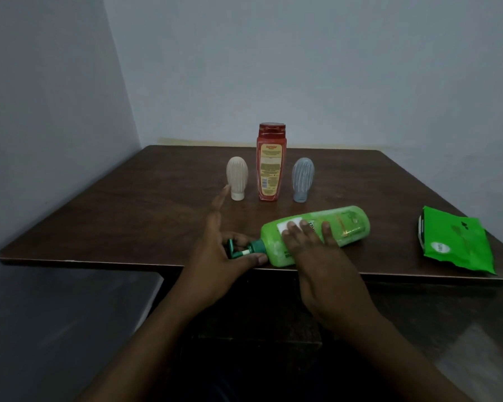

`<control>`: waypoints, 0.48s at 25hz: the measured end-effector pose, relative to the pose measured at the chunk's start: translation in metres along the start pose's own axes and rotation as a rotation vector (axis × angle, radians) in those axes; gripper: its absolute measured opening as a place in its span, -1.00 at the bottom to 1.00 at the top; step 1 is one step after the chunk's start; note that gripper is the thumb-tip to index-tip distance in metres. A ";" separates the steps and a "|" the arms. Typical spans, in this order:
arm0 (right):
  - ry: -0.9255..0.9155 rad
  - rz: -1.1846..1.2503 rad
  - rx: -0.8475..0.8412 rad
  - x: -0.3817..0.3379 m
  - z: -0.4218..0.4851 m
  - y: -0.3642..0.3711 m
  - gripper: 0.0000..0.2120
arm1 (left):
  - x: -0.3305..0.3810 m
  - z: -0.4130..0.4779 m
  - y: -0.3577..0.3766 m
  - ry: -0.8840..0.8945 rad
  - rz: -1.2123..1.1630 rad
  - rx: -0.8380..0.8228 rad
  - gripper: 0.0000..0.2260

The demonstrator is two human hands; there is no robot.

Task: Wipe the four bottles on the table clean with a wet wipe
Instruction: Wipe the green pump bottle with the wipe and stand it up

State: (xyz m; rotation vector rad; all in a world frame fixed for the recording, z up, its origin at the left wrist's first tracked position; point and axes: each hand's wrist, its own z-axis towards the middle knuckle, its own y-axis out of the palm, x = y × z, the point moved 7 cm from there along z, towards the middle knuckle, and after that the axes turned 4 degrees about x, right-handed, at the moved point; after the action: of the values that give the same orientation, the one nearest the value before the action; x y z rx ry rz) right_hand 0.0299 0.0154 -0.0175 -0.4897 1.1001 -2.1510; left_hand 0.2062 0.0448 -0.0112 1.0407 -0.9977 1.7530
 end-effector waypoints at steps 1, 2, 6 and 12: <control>-0.081 0.003 -0.034 -0.008 -0.005 0.005 -0.39 | 0.000 0.002 0.001 -0.003 -0.010 -0.006 0.14; -0.145 0.003 -0.050 -0.012 -0.006 0.008 -0.39 | -0.001 0.003 0.001 -0.008 -0.018 -0.006 0.15; 0.073 0.010 0.029 0.019 0.004 -0.002 -0.41 | -0.008 0.003 0.000 -0.034 -0.041 0.050 0.16; -0.177 0.024 -0.025 -0.012 0.003 0.002 -0.40 | -0.013 0.006 -0.004 -0.042 -0.119 0.111 0.15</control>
State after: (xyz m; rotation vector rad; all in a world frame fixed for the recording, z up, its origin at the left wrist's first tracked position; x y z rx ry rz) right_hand 0.0410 0.0214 -0.0179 -0.6614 1.0307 -2.0324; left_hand 0.2155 0.0374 -0.0203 1.1874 -0.8536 1.7103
